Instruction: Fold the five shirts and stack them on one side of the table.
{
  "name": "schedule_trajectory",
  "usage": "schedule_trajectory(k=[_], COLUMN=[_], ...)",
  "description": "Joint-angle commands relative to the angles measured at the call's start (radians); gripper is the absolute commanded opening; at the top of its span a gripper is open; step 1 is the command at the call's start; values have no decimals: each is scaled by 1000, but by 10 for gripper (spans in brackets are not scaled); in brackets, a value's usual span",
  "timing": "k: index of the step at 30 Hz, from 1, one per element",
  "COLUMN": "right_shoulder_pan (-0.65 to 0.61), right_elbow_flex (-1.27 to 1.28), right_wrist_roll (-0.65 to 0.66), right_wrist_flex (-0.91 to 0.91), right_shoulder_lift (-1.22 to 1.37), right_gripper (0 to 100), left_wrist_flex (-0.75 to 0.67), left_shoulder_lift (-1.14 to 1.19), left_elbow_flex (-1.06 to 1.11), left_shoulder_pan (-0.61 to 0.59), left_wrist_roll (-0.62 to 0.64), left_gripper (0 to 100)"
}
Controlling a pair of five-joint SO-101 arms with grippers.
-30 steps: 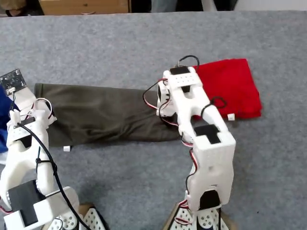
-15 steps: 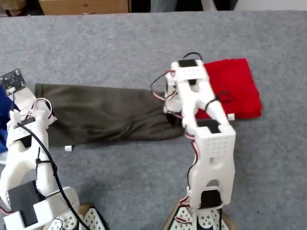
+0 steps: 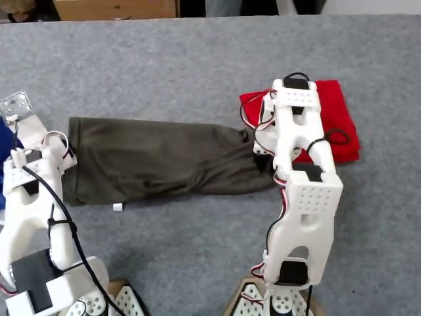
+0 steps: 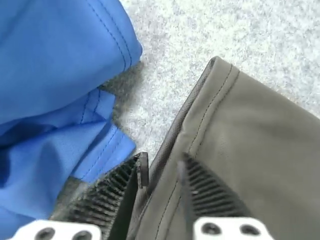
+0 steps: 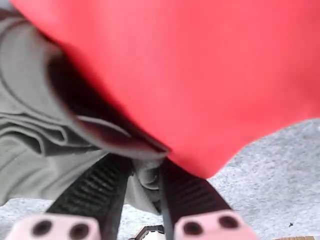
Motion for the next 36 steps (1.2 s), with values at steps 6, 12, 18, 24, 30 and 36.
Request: schedule_trajectory(k=[6, 12, 18, 24, 30, 36], right_shoulder_pan=[21, 21, 20, -18, -58, -103], right_elbow_flex=[-28, -82, -166, -165, -176, -168], right_wrist_roll=[44, 49, 49, 49, 55, 140], right_wrist_flex=[9, 34, 54, 60, 60, 61], right_shoulder_lift=[-8, -10, -10, -8, -12, -53], right_gripper=[146, 145, 145, 145, 145, 145], left_wrist_flex=[308, 460, 540, 546, 597, 617], left_shoulder_lift=[77, 374, 640, 778, 789, 779], left_elbow_flex=[-315, -556, -768, -862, -877, -875], left_shoulder_pan=[-13, -13, 8, -12, 45, 82], left_wrist_roll=[-78, -132, -132, -123, -184, -236], left_gripper=[247, 250, 250, 181, 24, 28])
